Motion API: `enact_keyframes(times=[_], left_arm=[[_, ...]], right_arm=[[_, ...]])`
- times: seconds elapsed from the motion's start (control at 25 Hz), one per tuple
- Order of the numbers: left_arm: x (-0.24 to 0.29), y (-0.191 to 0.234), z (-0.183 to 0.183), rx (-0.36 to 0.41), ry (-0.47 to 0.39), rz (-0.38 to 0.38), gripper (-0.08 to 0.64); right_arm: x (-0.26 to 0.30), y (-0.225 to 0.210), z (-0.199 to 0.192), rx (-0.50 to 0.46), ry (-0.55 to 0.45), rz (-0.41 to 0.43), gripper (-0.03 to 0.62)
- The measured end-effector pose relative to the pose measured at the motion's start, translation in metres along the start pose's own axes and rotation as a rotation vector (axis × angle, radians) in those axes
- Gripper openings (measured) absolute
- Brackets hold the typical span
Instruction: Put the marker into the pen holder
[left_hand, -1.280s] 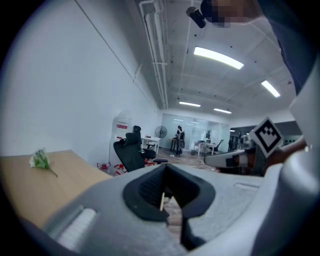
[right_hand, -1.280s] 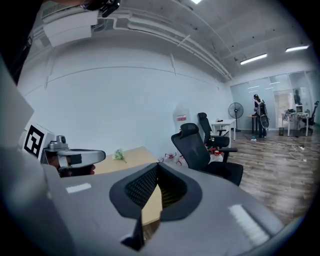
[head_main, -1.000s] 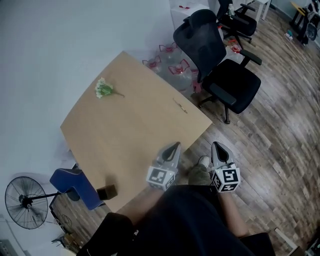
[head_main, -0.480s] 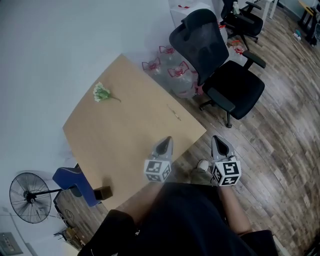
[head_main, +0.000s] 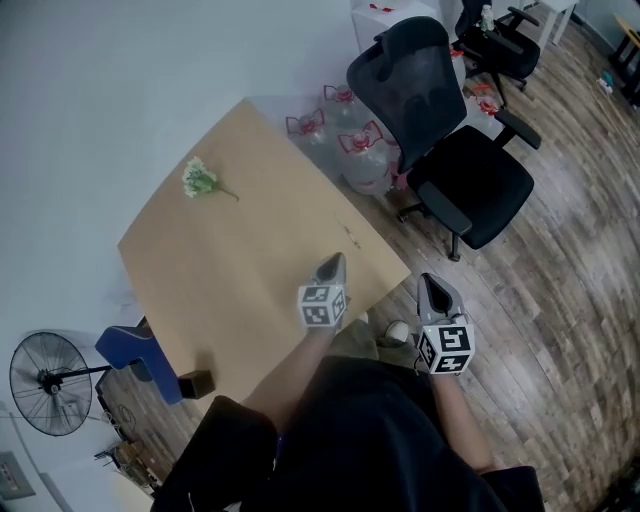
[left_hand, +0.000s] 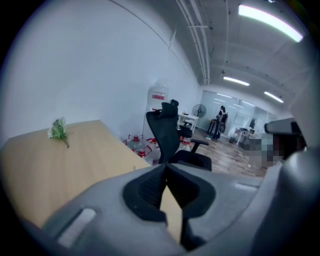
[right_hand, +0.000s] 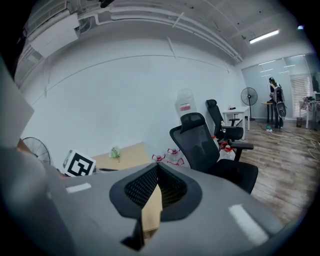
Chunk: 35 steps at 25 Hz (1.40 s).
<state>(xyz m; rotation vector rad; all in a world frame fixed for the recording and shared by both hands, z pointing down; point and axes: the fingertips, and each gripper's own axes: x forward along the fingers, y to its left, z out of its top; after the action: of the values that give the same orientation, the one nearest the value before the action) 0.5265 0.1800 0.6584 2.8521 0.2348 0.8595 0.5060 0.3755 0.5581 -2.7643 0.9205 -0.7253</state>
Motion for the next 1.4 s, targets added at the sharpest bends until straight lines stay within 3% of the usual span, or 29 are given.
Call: enact_keyframes(times=[0.16, 0.28, 0.4, 0.68, 0.96, 1.12, 1.28, 1.4], left_arm=[[0.037, 0.021, -0.008, -0.084, 0.039, 0.043, 0.005], [0.063, 0.029, -0.015, -0.066, 0.065, 0.046, 0.005], [0.087, 0.039, -0.027, -0.060, 0.105, 0.046, 0.057], [0.144, 0.073, -0.057, -0.122, 0.218, 0.064, 0.127], [0.174, 0.098, -0.068, -0.264, 0.241, 0.131, 0.166], [0.177, 0.108, -0.076, -0.323, 0.260, 0.199, 0.127], [0.176, 0.116, -0.081, -0.278, 0.282, 0.264, 0.073], [0.176, 0.118, -0.082, -0.252, 0.291, 0.256, 0.046]], right_arm=[[0.015, 0.001, 0.005, -0.015, 0.027, 0.012, 0.003], [0.029, 0.001, 0.002, -0.015, 0.053, 0.031, 0.003], [0.041, 0.000, 0.002, -0.022, 0.074, 0.030, 0.003], [0.078, 0.003, -0.008, -0.057, 0.140, 0.039, 0.003], [0.095, -0.006, -0.013, -0.088, 0.189, 0.025, 0.003], [0.101, -0.007, -0.014, -0.077, 0.193, 0.011, 0.003], [0.104, -0.021, -0.010, -0.064, 0.188, -0.032, 0.003], [0.102, -0.029, -0.007, -0.068, 0.183, -0.057, 0.003]])
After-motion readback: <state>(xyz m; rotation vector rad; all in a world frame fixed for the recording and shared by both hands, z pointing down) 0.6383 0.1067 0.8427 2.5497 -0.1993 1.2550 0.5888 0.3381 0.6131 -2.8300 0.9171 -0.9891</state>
